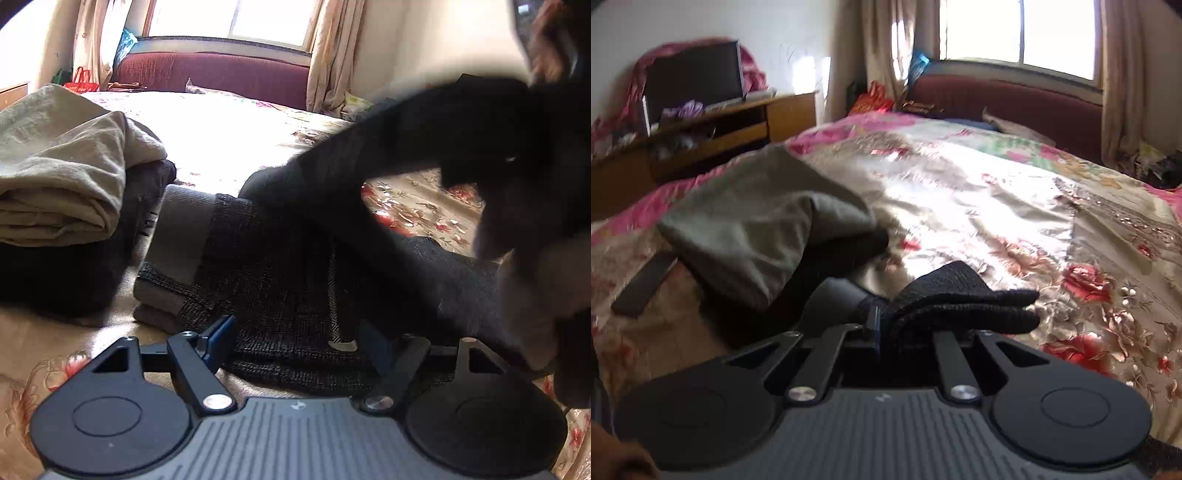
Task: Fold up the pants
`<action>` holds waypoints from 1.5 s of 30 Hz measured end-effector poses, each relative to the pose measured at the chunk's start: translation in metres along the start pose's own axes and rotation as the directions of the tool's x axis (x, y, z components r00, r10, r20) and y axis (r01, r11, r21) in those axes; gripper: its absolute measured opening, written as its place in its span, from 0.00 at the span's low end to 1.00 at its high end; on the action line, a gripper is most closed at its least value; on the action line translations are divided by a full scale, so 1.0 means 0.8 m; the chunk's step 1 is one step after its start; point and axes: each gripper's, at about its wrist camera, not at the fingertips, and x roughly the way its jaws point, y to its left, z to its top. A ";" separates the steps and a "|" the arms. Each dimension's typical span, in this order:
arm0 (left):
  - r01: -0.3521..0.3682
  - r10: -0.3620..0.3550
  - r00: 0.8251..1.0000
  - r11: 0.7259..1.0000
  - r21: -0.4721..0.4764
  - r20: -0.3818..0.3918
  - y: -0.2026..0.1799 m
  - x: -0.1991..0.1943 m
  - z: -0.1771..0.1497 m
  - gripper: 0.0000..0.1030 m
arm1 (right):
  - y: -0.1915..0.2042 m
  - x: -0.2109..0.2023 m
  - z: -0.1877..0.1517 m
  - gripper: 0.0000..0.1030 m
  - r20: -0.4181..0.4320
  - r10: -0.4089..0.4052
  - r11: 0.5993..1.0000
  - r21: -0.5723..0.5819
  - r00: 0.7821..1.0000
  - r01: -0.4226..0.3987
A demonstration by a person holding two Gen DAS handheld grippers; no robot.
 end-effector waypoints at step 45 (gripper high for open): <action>-0.016 0.020 0.999 0.994 -0.105 0.041 0.008 -0.020 0.005 0.87 | -0.219 -0.188 -0.195 0.45 -0.149 -0.393 0.796 0.439 0.907 0.417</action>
